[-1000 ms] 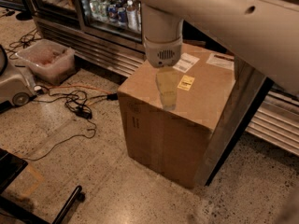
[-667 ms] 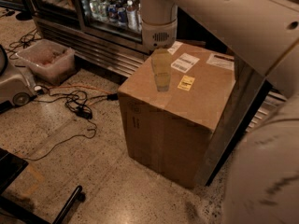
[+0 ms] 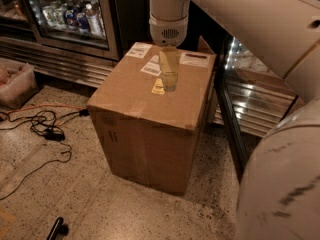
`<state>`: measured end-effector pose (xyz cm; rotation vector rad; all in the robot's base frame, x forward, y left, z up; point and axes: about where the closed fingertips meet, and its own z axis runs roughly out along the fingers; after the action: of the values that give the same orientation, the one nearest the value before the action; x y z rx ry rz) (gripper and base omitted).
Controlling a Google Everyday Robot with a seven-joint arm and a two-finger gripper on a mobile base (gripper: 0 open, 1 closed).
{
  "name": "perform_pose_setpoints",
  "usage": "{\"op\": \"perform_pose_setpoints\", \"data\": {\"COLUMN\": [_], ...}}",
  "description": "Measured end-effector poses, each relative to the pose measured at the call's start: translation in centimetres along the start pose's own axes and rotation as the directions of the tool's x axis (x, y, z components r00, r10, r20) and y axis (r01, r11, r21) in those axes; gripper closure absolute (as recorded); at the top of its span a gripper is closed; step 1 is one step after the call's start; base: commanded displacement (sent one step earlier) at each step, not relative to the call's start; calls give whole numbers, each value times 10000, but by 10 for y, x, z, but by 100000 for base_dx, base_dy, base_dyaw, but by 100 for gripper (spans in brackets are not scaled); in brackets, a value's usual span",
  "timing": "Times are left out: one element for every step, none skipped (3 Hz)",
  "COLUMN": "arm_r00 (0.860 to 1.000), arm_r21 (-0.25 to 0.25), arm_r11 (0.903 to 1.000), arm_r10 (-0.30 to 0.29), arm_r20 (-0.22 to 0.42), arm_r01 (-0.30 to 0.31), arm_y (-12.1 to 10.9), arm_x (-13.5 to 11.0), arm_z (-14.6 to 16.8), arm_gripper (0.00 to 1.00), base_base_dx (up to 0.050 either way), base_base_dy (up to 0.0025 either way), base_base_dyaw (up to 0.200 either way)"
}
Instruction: Close left fridge door
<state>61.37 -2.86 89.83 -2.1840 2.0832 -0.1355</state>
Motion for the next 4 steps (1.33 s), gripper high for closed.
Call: {"op": "perform_pose_setpoints", "data": {"arm_r00": [10000,10000,10000,10000], "arm_r21": [0,0,2,221], "arm_r11": [10000,10000,10000,9998], "arm_r10": [0,0,0,-3], "arm_r20": [0,0,0,15], "arm_r01": [0,0,0,3], "arm_y": [0,0,0,-4], "arm_x": [0,0,0,-4], "arm_z": [0,0,0,1], "arm_gripper": [0,0,0,19], "base_base_dx": [-9,4927,0,0], "base_base_dy": [14,16,0,0], "base_base_dyaw": [-19952,-385,0,0]}}
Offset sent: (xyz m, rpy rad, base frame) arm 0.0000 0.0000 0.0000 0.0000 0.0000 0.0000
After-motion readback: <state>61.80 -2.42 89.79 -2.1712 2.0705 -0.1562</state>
